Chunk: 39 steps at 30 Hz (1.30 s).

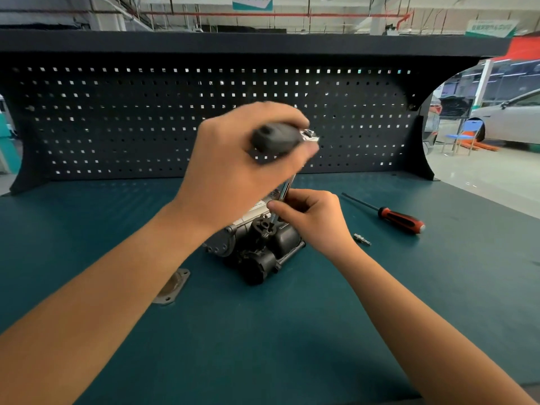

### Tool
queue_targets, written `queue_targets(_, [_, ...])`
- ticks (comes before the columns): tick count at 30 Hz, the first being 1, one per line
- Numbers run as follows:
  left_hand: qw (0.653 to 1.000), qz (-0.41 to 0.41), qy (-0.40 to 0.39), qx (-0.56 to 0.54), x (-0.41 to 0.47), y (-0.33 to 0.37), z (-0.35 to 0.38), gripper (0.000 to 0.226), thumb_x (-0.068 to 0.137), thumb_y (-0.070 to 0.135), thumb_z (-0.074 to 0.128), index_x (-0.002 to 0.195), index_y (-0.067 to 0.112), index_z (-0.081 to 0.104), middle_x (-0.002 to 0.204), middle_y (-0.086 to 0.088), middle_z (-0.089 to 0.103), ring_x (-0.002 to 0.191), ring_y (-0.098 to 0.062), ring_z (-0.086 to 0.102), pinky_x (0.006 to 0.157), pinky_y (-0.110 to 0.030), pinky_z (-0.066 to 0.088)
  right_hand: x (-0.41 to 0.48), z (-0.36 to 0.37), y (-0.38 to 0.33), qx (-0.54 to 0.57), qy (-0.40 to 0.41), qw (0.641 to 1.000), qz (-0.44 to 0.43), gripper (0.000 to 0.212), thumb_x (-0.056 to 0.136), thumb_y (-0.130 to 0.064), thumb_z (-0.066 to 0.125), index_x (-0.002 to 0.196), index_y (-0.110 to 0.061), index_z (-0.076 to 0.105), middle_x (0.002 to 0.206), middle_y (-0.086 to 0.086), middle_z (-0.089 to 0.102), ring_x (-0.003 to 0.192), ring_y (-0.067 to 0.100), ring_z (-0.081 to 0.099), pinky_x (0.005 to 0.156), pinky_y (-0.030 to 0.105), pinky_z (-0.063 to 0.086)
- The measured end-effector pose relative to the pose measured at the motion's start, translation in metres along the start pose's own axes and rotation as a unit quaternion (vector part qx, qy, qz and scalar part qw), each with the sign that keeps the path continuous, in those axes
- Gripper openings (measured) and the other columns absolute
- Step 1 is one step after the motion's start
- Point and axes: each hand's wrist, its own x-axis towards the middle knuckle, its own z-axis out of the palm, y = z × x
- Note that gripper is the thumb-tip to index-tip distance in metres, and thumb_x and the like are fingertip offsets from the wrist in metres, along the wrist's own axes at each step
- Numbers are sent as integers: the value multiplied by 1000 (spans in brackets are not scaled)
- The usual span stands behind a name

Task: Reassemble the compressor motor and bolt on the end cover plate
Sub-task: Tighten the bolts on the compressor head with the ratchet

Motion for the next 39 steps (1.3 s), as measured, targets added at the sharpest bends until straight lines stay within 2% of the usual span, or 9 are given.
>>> queue_targets(3, [999,20,-9,27,-3,3,-2,16,84,14,65,97,5,68,93,3,67,87,-7,63,79,-15,48,-6,3,-4,-25,18,1000,3,33,82,-21,71,58,-32,53,42,-20,49,46,-2,45,51,9,32])
queue_targets(8, [971,-132,-7,-198,-1,-13,-8,19,83,5,59,98,16,57,87,11,72,93,-3,66,80,-15,46,-11,13,-8,-10,94,995,25,15,86,-30,65,78,-18,60,52,-14,52,52,4,50,52,13,37])
queue_targets(15, [810,-308,83,-492,12,-50,-2,9,97,14,41,100,18,49,85,2,73,85,-13,69,72,-29,55,-8,8,-13,-65,49,996,-29,29,91,-23,60,78,4,60,64,8,65,61,24,56,62,33,43])
queue_targets(20, [739,-374,77,-555,29,-63,2,18,98,17,37,93,15,54,77,4,71,79,-12,70,66,-30,56,-5,6,-16,-45,-59,997,20,20,97,-25,47,96,-11,62,92,0,72,83,1,63,80,21,48])
queue_targets(25, [769,-350,59,-532,31,-61,1,15,99,15,38,91,17,51,78,4,71,82,-13,70,68,-31,56,-7,3,-12,-1,-43,999,14,19,97,-13,48,102,-8,65,84,-15,67,75,-6,59,71,12,44])
queue_targets(28, [837,-276,44,-470,20,-47,0,7,95,12,47,94,19,50,87,2,72,93,-17,68,73,-32,56,-8,6,-8,-6,23,1000,6,18,94,-11,54,87,-2,68,60,-22,56,50,-10,51,51,5,34])
queue_targets(33, [984,-4,-48,-171,-7,-15,-3,15,83,10,63,95,18,59,107,4,67,106,-9,63,88,-19,48,-2,16,-11,-9,66,998,19,19,89,-18,62,74,-8,67,66,-10,67,53,-9,54,57,9,38])
queue_targets(36, [970,-57,-29,-233,-9,-17,-4,15,84,9,58,96,19,58,103,9,70,108,-11,63,89,-22,49,-2,9,-13,-34,16,999,15,25,94,-19,55,85,0,68,50,-22,59,51,-9,51,52,7,35])
queue_targets(39, [894,-207,35,-396,-2,-37,-7,17,88,12,46,100,22,51,97,7,72,106,-12,63,83,-28,51,-4,-2,-13,-26,-70,997,16,26,100,-17,41,110,-6,62,55,-31,54,47,-8,47,51,6,33])
